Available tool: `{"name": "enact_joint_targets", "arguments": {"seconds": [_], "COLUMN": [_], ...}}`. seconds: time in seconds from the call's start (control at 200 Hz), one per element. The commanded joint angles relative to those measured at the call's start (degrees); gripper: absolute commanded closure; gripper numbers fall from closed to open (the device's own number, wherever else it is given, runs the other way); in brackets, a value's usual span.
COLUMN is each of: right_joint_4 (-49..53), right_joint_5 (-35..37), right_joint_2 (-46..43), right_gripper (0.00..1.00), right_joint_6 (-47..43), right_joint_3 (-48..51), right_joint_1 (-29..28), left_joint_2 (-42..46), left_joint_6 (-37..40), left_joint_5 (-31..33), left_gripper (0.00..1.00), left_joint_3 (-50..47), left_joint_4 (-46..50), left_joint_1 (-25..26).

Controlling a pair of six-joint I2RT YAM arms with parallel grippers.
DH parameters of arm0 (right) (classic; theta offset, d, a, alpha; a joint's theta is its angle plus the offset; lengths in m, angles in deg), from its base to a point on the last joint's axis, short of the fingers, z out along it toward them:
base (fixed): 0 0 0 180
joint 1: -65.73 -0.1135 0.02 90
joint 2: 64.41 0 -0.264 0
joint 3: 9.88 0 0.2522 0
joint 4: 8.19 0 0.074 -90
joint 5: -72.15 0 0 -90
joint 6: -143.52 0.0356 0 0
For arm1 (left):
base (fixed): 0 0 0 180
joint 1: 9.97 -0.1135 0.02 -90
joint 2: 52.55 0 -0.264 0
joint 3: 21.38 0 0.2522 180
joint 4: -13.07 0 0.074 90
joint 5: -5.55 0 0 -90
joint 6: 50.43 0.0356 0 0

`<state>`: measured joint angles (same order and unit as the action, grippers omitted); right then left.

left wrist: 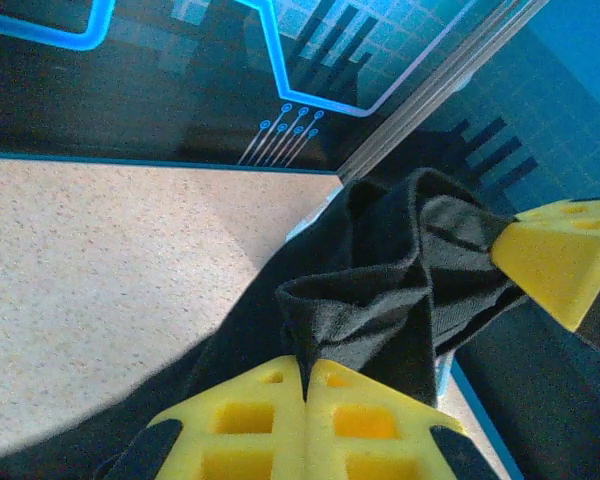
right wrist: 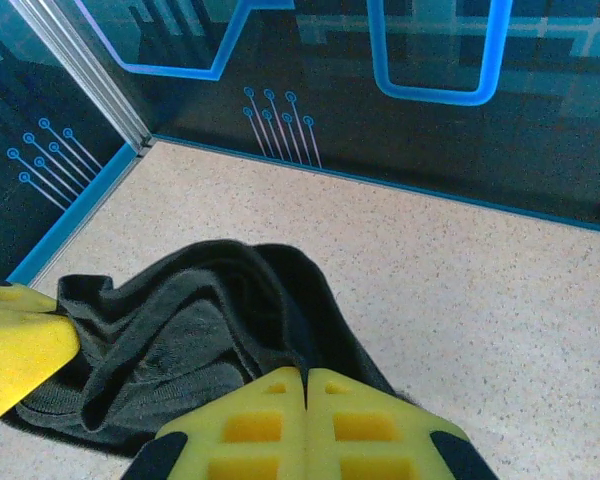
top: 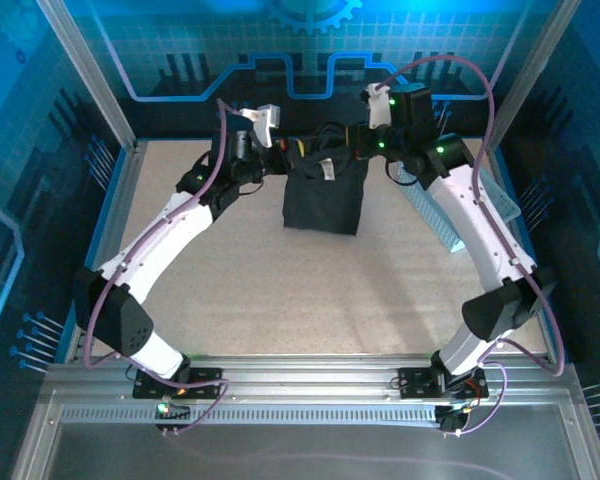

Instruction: Fold the inside-out t-shirt

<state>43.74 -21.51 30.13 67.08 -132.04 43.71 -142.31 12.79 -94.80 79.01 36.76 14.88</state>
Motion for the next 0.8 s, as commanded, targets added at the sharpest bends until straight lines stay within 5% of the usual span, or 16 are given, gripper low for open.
{"name": "enact_joint_targets", "arguments": {"seconds": [0.0,0.2,0.41,0.635,0.795], "right_joint_4": [0.95,-7.00,-12.68,-10.05,-12.64], "right_joint_5": [-3.57,-3.68,-1.85,-0.09,0.00], "right_joint_2": [-0.37,-9.46,-24.33,-36.60,-32.63], "right_gripper": [1.00,1.00,1.00,1.00,1.00], "right_joint_6": [-1.47,-0.97,3.85,11.20,12.64], "right_joint_3": [-1.42,21.14,47.57,60.65,59.85], "right_joint_1": [-0.24,-4.51,-11.58,-14.54,-14.63], "left_joint_2": [1.49,11.03,21.98,33.48,32.86], "left_joint_6": [2.04,-1.44,-6.77,-12.59,-11.86], "left_joint_5": [-2.89,-7.18,-8.07,-3.86,0.63], "left_gripper": [1.00,1.00,1.00,1.00,1.00], "left_joint_3": [-2.69,-24.50,-46.80,-57.99,-56.64], "left_joint_4": [-5.01,-15.40,-20.04,-14.74,-11.57], "left_joint_1": [-0.18,0.84,9.02,15.19,15.24]}}
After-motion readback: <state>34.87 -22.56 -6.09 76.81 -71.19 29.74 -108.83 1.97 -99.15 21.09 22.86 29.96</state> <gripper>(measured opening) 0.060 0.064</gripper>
